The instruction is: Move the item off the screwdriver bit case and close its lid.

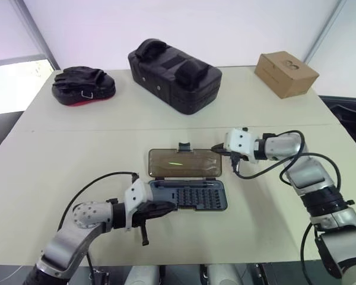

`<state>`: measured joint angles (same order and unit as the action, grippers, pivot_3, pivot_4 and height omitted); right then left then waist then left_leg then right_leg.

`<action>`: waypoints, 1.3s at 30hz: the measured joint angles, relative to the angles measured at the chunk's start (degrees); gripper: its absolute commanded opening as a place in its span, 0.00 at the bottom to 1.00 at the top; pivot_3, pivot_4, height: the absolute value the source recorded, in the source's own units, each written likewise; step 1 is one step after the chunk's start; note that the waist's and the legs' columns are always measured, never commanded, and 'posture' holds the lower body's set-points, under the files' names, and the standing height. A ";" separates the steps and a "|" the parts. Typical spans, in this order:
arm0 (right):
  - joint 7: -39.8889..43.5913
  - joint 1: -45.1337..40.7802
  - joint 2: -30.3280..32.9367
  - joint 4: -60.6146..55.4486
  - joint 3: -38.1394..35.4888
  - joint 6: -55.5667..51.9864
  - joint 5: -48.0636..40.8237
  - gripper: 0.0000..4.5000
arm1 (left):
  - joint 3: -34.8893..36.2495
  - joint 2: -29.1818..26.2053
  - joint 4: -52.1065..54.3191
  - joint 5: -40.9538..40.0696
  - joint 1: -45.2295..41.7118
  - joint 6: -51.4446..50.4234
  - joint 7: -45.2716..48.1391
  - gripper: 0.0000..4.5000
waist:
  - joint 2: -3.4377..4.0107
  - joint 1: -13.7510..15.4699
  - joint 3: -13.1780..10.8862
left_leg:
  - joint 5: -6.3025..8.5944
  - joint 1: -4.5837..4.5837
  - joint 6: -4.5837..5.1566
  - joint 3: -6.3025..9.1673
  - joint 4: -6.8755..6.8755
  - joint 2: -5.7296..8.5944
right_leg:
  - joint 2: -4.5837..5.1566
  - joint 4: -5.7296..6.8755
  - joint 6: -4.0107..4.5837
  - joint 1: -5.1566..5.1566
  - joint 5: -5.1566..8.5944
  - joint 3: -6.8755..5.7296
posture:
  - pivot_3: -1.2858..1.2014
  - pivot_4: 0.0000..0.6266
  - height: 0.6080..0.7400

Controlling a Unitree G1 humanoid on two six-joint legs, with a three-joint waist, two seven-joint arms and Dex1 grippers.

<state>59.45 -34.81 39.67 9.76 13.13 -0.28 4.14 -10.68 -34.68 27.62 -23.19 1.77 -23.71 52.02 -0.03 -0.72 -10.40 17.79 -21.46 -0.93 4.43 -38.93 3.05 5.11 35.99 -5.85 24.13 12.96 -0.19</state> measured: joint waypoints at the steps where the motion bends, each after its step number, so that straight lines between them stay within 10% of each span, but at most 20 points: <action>1: -0.29 0.00 0.04 0.87 0.21 1.81 0.74 0.00 | 0.00 0.01 0.07 -0.04 -0.28 -0.40 -0.15 0.00 | 0.00 -0.01 0.00 | 0.00 0.00 0.00 0.00 0.00 0.00 | 0.00 0.00 0.00 0.00 0.00 0.00 | 0.52 0.24 1.00; 19: -0.66 -0.13 -0.33 3.31 0.64 4.15 1.73 0.00 | 22.50 -2.01 -20.04 -11.90 -5.96 -7.58 -3.12 0.00 | 0.02 0.10 -0.08 | -0.01 -0.03 -0.02 0.01 0.04 0.01 | -0.04 0.03 -0.03 0.10 -0.02 -0.02 | 0.52 0.24 1.00; 39: -0.65 -0.70 -0.90 0.32 0.54 -0.62 0.00 0.00 | 8.93 8.18 -56.30 4.79 -32.38 9.55 6.51 0.00 | -0.02 -0.11 -0.11 | -0.05 -0.11 -0.09 -0.04 0.10 0.12 | -0.02 0.03 -0.05 0.23 -0.04 -0.02 | 0.52 0.24 1.00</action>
<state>58.80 -35.51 38.78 10.09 13.67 -0.91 4.14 -1.75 -26.50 -28.68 -18.40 -30.61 -14.15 58.53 -0.06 -0.82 -10.51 17.74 -21.56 -1.02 4.39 -38.83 3.17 5.09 36.02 -5.90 24.35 12.92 -0.21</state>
